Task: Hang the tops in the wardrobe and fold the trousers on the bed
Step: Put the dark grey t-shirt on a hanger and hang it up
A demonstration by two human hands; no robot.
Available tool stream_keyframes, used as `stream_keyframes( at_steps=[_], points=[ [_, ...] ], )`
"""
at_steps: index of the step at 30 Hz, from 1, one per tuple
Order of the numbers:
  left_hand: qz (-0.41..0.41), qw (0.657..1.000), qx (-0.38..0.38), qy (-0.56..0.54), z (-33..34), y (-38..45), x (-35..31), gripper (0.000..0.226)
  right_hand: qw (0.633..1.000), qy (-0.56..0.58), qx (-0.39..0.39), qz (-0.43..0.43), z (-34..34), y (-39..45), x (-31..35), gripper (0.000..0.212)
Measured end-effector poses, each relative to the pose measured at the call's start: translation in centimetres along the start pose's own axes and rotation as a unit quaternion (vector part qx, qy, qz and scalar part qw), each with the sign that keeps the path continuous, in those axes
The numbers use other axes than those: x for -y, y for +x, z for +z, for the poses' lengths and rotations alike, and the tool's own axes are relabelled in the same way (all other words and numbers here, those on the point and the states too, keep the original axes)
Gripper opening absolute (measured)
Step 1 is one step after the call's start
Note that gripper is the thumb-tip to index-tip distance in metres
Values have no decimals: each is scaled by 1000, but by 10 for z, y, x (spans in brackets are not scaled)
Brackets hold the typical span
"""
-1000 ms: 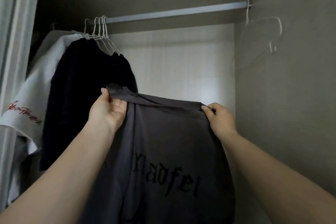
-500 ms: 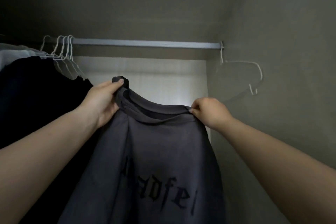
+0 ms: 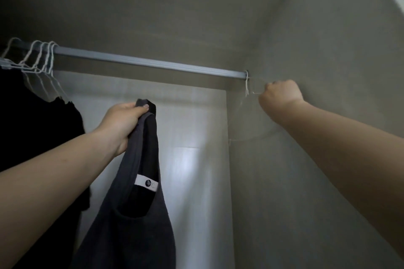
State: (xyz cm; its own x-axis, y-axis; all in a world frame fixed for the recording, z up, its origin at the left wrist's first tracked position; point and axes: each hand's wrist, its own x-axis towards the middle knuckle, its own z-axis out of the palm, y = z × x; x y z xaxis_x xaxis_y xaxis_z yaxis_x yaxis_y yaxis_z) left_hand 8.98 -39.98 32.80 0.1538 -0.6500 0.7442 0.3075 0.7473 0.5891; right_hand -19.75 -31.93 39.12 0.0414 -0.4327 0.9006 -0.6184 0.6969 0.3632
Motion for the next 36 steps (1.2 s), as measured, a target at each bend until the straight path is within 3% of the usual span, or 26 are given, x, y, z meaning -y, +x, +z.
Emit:
stream_keyframes(
  at_steps=[6, 9, 12, 19, 24, 30, 36],
  points=[
    [4, 1000, 7, 9, 1, 4, -3, 13, 1000, -13, 15, -5, 8, 1, -1, 36],
    [4, 1000, 10, 23, -3, 6, -2, 12, 997, 72, -1, 37, 9, 4, -2, 37],
    [6, 999, 7, 51, -9, 8, 1, 13, 987, 137, -45, 70, 7, 7, -4, 54],
    [-16, 993, -12, 115, -32, 17, 18, 23, 965, 231, -117, 44, 9, -7, 6, 48],
    [-49, 985, -20, 165, -51, 15, 38, 27, 959, 254, -125, -25, 18, -33, 25, 59],
    [-48, 937, -36, 344, -95, 2, 81, 23, 945, 294, -120, -79, 42, -62, 60, 55],
    [-66, 868, 25, 492, -132, -22, 122, 20, 933, 329, -100, -104, 60, -90, 91, 27]
  ],
)
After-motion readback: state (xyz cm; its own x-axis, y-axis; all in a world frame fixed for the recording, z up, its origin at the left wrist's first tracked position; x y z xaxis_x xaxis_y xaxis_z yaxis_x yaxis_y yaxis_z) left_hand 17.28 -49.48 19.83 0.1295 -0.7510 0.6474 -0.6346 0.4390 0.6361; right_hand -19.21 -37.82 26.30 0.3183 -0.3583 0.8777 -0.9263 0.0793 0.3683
